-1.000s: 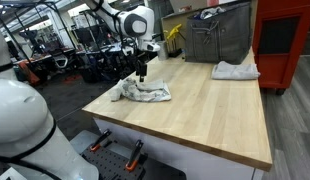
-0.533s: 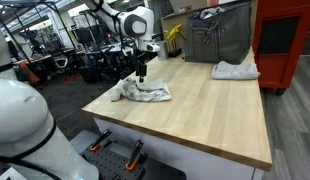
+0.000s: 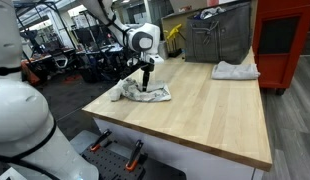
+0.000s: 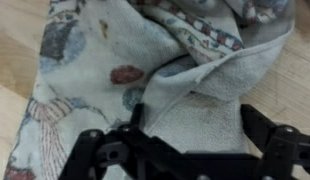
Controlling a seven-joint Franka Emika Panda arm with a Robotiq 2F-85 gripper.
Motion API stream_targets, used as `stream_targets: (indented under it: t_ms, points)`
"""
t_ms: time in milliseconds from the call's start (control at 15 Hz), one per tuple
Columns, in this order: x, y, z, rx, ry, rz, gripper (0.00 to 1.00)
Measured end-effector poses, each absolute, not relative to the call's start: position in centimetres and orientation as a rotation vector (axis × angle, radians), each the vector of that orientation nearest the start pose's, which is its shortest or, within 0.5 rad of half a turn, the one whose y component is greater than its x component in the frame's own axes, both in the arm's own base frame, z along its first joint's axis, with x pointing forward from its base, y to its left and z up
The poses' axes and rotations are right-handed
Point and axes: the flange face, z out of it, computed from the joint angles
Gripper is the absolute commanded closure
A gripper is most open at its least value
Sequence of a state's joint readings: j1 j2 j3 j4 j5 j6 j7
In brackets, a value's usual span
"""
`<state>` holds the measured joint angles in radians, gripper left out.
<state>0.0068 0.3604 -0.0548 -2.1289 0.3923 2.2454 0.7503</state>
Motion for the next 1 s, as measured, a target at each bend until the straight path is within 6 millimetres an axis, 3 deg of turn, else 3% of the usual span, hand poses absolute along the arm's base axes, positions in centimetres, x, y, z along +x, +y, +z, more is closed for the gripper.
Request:
stream_targets:
  t_ms: [267, 600, 1000]
  points:
    - [54.9, -3.6, 22.5, -2.333, 1.717, 0.470, 0.66]
    - [55.0, -5.1, 23.1, -2.206, 1.815, 0.474, 1.00]
    - [55.6, -4.8, 23.9, -2.214, 1.835, 0.430, 0.97]
